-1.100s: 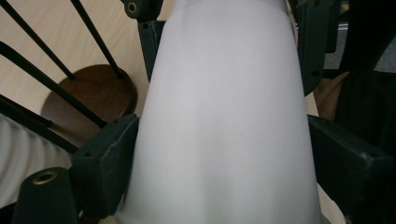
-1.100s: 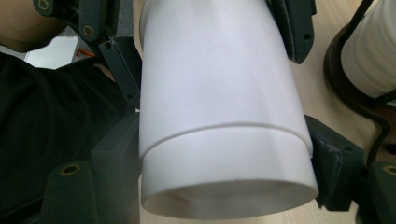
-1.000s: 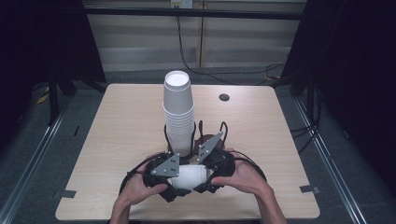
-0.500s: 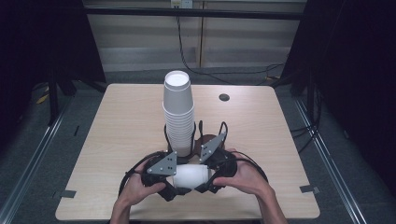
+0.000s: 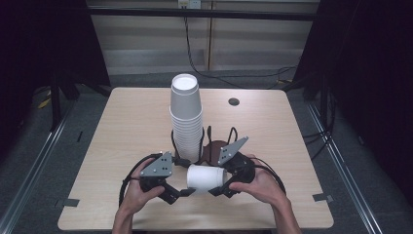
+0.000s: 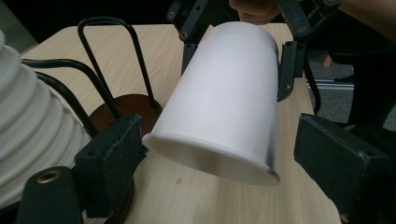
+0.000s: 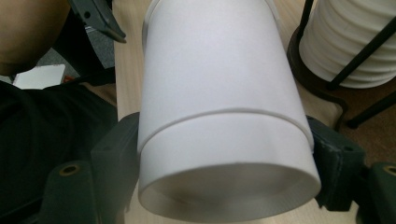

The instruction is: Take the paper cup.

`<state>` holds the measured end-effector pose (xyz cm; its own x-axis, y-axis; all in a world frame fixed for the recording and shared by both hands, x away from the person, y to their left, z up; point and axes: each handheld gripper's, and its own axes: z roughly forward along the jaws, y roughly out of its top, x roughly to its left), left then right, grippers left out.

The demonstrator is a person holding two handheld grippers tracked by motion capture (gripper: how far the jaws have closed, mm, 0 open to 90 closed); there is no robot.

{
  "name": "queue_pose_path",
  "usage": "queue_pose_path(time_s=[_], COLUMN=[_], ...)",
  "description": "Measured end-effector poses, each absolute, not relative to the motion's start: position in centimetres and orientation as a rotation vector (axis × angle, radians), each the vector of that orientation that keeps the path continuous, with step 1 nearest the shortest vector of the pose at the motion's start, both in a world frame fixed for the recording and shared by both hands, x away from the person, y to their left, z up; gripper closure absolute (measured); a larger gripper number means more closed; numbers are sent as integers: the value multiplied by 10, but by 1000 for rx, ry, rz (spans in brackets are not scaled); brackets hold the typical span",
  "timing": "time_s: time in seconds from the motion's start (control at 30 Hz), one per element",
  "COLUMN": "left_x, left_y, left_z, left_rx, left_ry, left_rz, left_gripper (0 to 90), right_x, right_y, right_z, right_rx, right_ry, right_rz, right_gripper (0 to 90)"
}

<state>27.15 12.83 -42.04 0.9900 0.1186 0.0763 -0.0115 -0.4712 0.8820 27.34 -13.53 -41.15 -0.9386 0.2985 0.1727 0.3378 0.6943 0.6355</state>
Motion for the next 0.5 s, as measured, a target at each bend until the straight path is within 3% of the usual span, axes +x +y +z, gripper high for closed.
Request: queue_pose_path(time_s=[0.5], left_x=[273], left_y=[141], left_z=[-426], left_rx=[1960], left_ry=[143], left_rz=[132], left_gripper=[156], right_x=[270], right_y=[-156], right_z=[-422], right_rx=[-642], right_ry=[-2764], right_rz=[-1281], right_gripper=[232])
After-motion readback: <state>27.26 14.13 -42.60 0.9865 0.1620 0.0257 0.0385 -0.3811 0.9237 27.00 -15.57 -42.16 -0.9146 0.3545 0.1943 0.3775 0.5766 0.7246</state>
